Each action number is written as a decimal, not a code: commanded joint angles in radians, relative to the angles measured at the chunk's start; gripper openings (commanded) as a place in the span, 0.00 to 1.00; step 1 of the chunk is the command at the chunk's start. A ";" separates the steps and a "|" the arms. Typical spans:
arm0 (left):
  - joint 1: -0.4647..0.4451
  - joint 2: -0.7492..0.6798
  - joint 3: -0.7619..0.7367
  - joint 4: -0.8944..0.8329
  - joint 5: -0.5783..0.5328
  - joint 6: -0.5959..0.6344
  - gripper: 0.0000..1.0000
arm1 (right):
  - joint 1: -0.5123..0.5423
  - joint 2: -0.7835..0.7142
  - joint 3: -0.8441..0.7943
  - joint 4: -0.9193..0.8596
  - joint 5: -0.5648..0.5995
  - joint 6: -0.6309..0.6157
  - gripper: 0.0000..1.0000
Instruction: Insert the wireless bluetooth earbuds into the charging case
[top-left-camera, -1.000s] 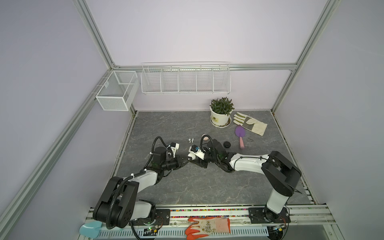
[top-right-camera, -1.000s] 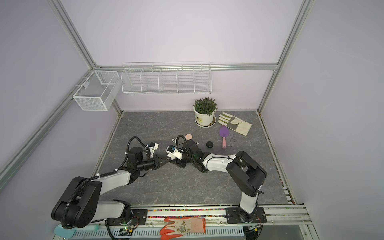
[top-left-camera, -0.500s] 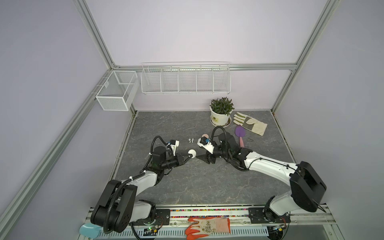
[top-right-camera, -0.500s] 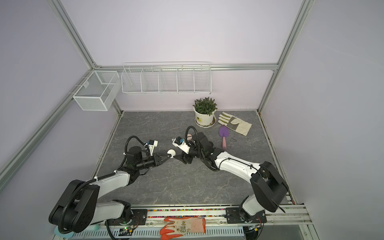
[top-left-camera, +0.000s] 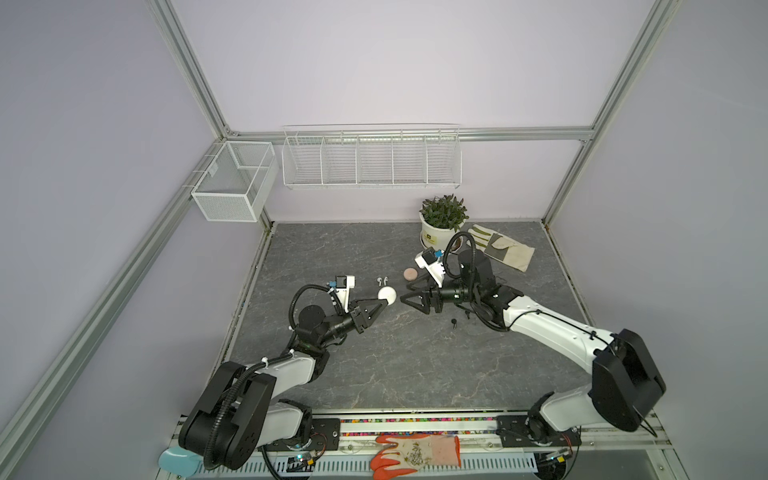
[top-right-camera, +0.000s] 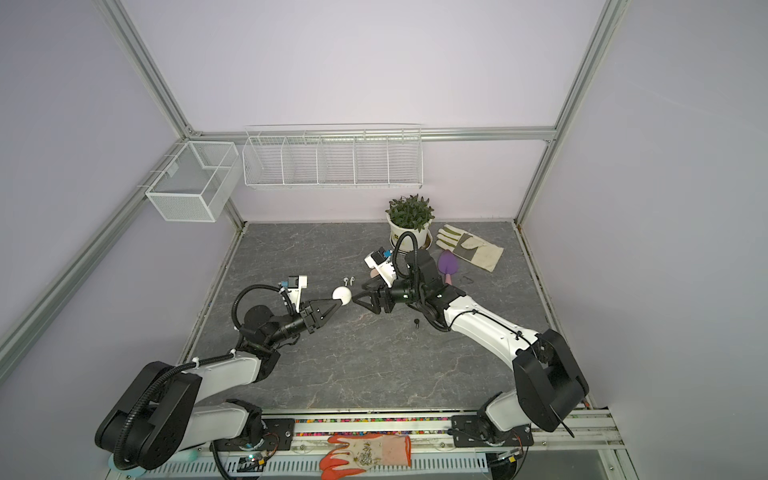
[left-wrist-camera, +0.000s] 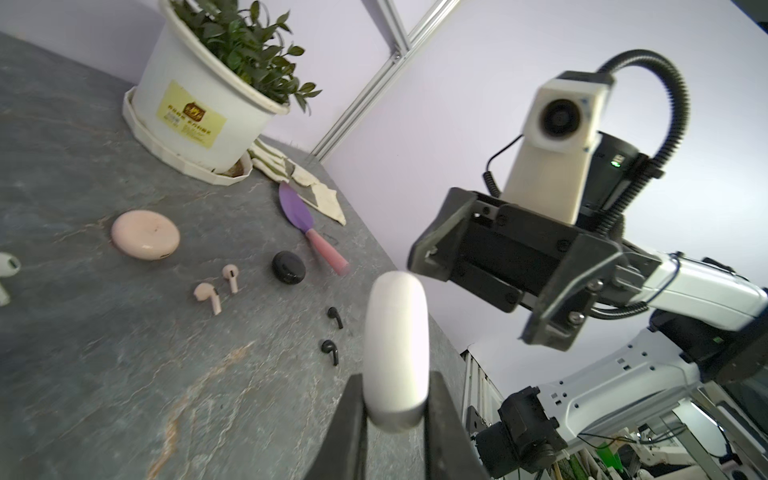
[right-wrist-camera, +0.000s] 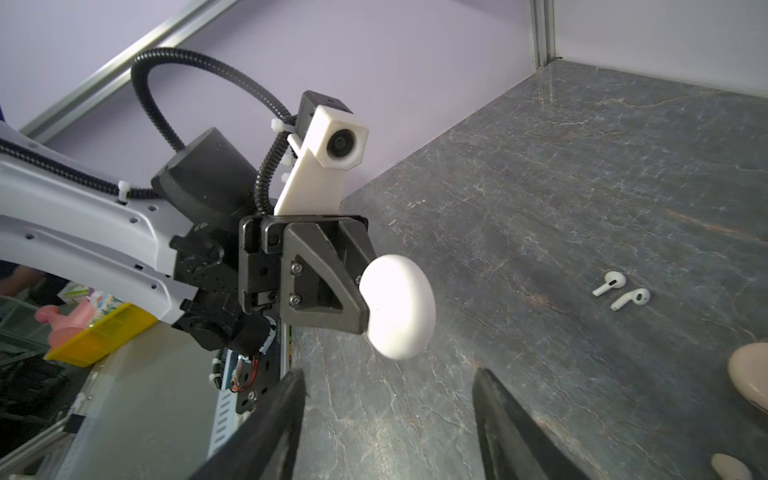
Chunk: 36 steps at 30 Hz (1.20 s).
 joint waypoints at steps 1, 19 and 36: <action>-0.015 -0.005 0.002 0.137 -0.003 -0.004 0.00 | -0.008 0.042 0.005 0.148 -0.088 0.155 0.66; -0.018 0.081 0.014 0.274 0.011 -0.063 0.00 | 0.007 0.134 0.035 0.303 -0.250 0.212 0.46; -0.018 0.081 0.013 0.232 0.022 -0.040 0.00 | 0.012 0.134 0.049 0.311 -0.261 0.201 0.27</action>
